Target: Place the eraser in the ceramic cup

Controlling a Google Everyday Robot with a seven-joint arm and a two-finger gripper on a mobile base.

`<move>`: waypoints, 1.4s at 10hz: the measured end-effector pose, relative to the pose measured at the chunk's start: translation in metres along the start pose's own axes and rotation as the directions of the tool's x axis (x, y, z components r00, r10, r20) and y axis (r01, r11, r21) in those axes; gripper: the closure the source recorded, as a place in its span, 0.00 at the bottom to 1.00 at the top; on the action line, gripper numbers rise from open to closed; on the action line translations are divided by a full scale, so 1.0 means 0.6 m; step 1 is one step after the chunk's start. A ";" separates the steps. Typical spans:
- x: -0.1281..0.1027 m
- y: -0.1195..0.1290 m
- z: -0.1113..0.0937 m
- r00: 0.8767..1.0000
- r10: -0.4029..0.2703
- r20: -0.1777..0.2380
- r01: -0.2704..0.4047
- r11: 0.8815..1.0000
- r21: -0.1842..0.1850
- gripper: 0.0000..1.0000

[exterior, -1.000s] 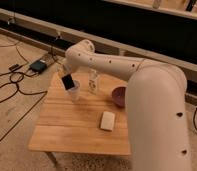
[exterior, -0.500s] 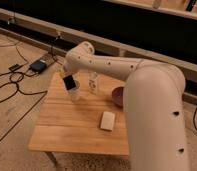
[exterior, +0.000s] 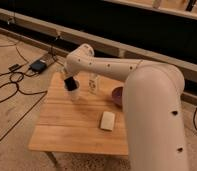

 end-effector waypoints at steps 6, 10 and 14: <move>0.012 0.000 0.002 1.000 -0.011 -0.008 0.011 1.000 0.007 0.29; 0.016 -0.001 0.002 1.000 -0.010 -0.010 0.011 1.000 0.015 0.20; 0.013 0.002 -0.004 1.000 -0.017 -0.001 0.017 1.000 0.020 0.20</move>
